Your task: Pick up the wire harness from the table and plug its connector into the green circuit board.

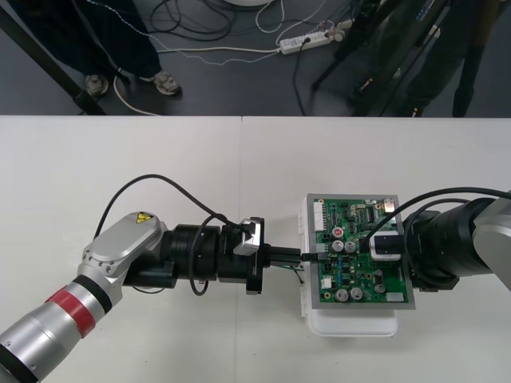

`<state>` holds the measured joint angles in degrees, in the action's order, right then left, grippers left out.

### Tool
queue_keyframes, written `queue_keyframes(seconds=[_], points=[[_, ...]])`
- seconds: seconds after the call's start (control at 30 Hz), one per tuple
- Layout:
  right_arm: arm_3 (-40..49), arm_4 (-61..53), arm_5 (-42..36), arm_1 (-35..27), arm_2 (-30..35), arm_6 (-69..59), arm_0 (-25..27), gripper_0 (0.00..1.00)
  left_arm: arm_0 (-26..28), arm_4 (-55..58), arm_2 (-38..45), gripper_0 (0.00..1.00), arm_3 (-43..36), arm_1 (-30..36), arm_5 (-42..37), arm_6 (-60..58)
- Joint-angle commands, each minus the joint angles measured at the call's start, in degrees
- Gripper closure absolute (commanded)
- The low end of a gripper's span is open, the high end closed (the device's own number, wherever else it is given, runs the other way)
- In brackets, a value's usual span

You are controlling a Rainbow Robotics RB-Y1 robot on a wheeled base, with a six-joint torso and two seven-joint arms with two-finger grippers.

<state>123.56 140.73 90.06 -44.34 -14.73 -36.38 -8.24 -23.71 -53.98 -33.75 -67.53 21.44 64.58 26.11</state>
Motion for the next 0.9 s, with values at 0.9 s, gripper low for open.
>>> queue_keyframes(seconds=[0.9], points=[[1.7, -1.2, -0.1, 0.7, -0.6, 3.1, 0.2, 0.00, -2.3, 0.5, -1.4, 1.00, -0.5, -3.6, -2.7, 2.7]])
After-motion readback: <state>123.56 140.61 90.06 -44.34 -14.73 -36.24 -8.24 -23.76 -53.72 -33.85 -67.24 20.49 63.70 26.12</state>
